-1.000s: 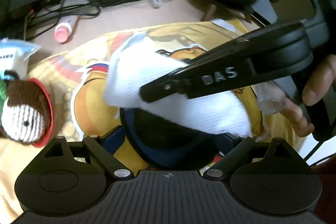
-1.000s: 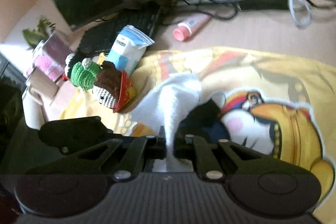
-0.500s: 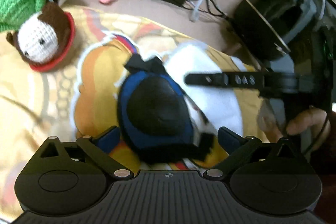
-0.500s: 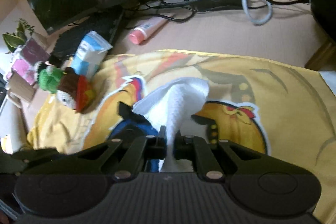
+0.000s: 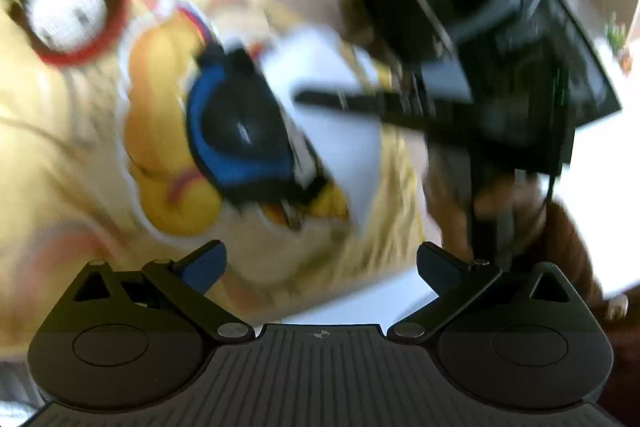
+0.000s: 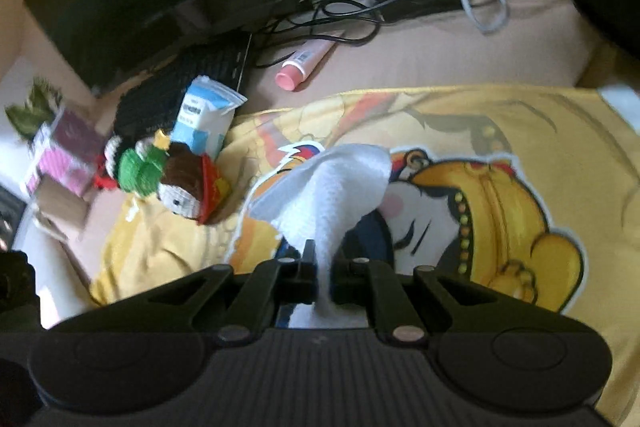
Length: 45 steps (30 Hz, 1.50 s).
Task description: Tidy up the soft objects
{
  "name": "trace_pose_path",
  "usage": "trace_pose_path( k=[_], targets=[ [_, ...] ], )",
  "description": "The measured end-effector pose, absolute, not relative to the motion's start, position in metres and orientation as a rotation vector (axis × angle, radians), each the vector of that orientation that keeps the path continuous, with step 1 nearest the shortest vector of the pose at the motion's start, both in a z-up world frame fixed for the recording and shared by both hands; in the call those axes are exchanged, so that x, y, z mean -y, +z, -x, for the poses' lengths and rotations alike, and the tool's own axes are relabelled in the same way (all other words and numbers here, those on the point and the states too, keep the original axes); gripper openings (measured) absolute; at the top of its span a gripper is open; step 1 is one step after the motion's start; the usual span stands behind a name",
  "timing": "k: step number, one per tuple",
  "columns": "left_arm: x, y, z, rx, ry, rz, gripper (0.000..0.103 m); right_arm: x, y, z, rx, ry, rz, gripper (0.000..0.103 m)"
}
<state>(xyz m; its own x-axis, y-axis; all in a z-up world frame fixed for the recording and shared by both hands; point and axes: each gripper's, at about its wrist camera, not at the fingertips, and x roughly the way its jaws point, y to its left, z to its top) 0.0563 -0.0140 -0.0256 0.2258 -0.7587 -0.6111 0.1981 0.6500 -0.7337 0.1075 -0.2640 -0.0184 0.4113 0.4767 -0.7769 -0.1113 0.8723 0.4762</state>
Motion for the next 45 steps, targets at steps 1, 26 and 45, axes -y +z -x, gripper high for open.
trace_pose_path(
  k=[1, 26, 45],
  targets=[
    [0.008, -0.023, -0.059, -1.127, -0.674, 0.611, 0.103, 0.267, -0.018, -0.107, -1.092, 0.372, -0.408, 0.006],
    [0.044, -0.001, -0.058, -0.667, -0.399, 0.415, 0.103, 0.295, -0.063, -0.113, -1.150, 0.628, -0.828, 0.004],
    [0.008, -0.023, -0.057, -0.858, -0.219, 0.551, 0.103, 0.283, -0.061, -0.111, -1.191, 0.646, -0.748, 0.005]
  ],
)
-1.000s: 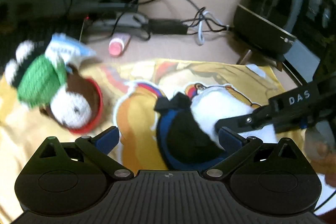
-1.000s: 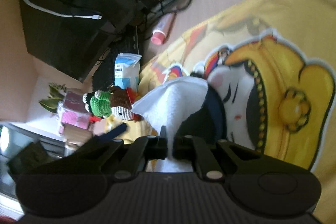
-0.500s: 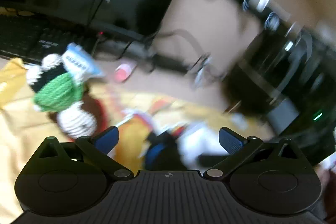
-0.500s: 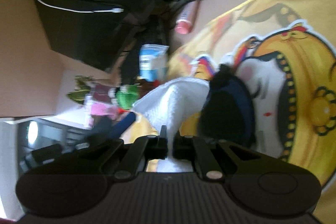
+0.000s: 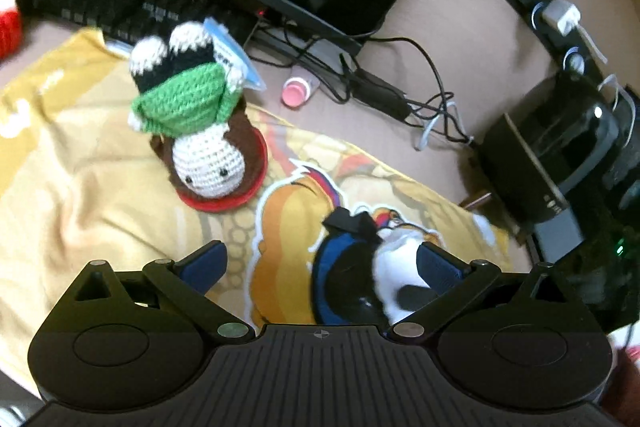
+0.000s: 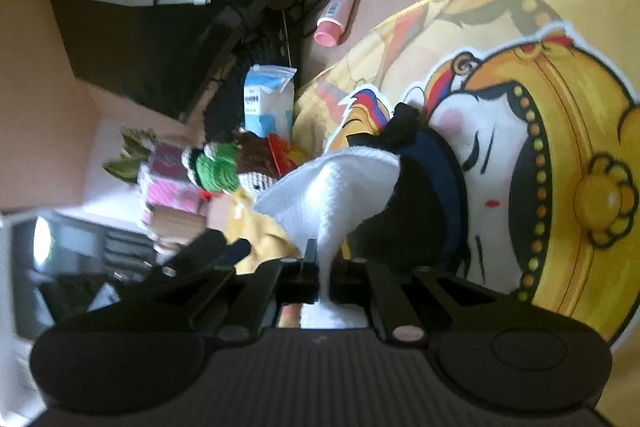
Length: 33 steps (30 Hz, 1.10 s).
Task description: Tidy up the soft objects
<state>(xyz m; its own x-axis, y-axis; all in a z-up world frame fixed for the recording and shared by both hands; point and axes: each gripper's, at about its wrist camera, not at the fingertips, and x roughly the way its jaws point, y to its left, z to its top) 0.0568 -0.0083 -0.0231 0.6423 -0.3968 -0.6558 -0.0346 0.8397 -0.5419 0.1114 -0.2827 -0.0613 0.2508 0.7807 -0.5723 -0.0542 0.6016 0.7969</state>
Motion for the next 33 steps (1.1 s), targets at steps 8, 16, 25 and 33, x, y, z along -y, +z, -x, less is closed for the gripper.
trace_pose_path(
  k=[8, 16, 25, 33],
  targets=[
    [-0.015, -0.053, -0.064, -0.907, -0.310, 0.890, 0.051, 0.266, -0.046, -0.094, -1.142, 0.630, -0.368, 0.004],
    [-0.006, -0.051, -0.070, -0.926, -0.348, 0.825, 0.096, 0.284, -0.035, -0.108, -1.095, 0.492, -0.286, 0.004],
    [0.018, -0.032, -0.075, -0.970, -0.324, 0.595, 0.098, 0.242, -0.042, -0.141, -1.060, 0.604, -0.274, 0.005],
    [0.007, -0.040, -0.073, -0.975, -0.271, 0.663, 0.100, 0.289, -0.049, -0.129, -1.100, 0.497, -0.351, 0.006]
  ],
)
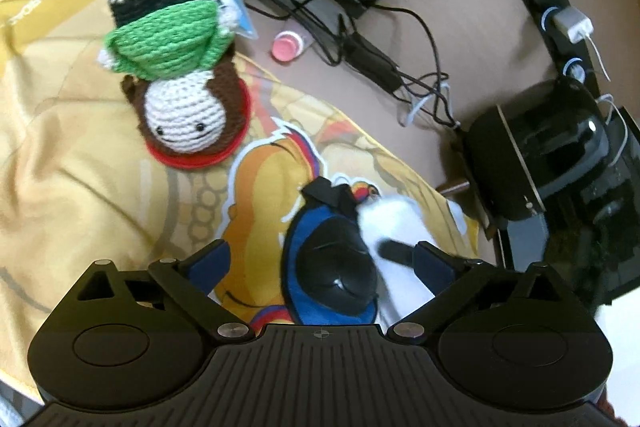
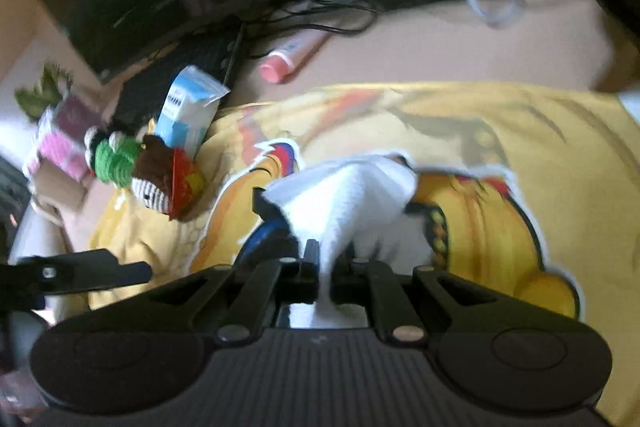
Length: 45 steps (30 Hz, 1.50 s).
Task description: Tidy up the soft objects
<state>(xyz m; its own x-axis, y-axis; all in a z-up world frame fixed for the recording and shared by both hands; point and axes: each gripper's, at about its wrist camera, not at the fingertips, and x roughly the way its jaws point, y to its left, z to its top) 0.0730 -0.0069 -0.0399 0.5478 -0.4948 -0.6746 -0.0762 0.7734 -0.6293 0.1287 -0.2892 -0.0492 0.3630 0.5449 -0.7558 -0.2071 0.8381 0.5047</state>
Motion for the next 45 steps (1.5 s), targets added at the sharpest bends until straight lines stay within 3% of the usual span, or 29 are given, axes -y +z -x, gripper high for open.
trace_pose_path(
  k=[10, 19, 26, 33, 39, 45],
  targets=[
    [0.019, -0.039, -0.082, -0.992, -0.281, 0.605, 0.101, 0.274, -0.051, -0.086, -1.147, 0.577, -0.250, 0.009],
    [0.088, -0.031, -0.055, -0.912, -0.328, 0.015, 0.101, 0.296, -0.043, -0.125, -1.086, 0.479, -0.296, 0.006],
    [0.101, -0.040, -0.063, -0.986, -0.358, 0.025, 0.101, 0.229, -0.042, -0.158, -1.065, 0.656, -0.288, 0.006],
    [0.097, -0.040, -0.063, -0.984, -0.332, 0.002, 0.101, 0.276, -0.053, -0.156, -1.075, 0.462, -0.269, 0.006],
    [0.098, -0.036, -0.054, -0.978, -0.379, -0.095, 0.101, 0.283, -0.035, -0.119, -1.097, 0.599, -0.358, 0.006],
    [0.106, -0.032, -0.041, -0.942, -0.500, -0.144, 0.101, 0.282, -0.051, -0.087, -1.181, 0.597, -0.303, 0.006]
  ],
)
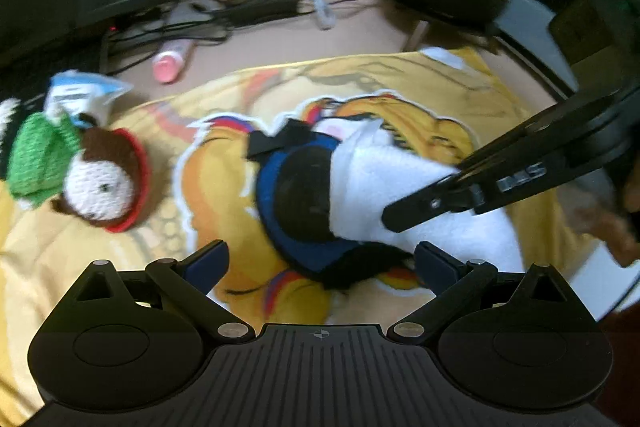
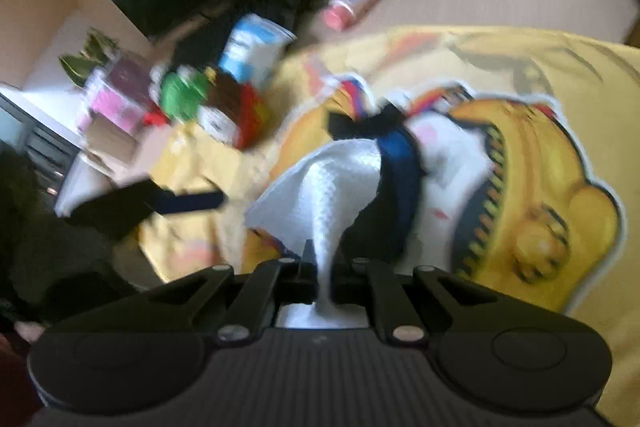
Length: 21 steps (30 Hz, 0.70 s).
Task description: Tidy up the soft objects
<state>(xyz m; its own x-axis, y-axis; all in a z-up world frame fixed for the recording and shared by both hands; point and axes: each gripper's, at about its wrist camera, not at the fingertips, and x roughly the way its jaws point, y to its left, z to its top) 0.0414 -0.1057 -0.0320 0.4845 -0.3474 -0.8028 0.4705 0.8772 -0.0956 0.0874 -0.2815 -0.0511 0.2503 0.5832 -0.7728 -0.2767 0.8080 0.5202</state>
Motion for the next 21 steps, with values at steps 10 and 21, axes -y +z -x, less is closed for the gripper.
trace_pose_path(
  k=[10, 21],
  targets=[
    [0.141, -0.057, -0.053, -0.901, -0.548, -0.308, 0.101, 0.318, -0.052, -0.076, -1.165, 0.444, -0.366, 0.006],
    [0.135, -0.040, -0.049, -0.880, -0.622, -0.374, 0.101, 0.337, -0.045, -0.069, -1.142, 0.400, -0.389, 0.009]
  ],
)
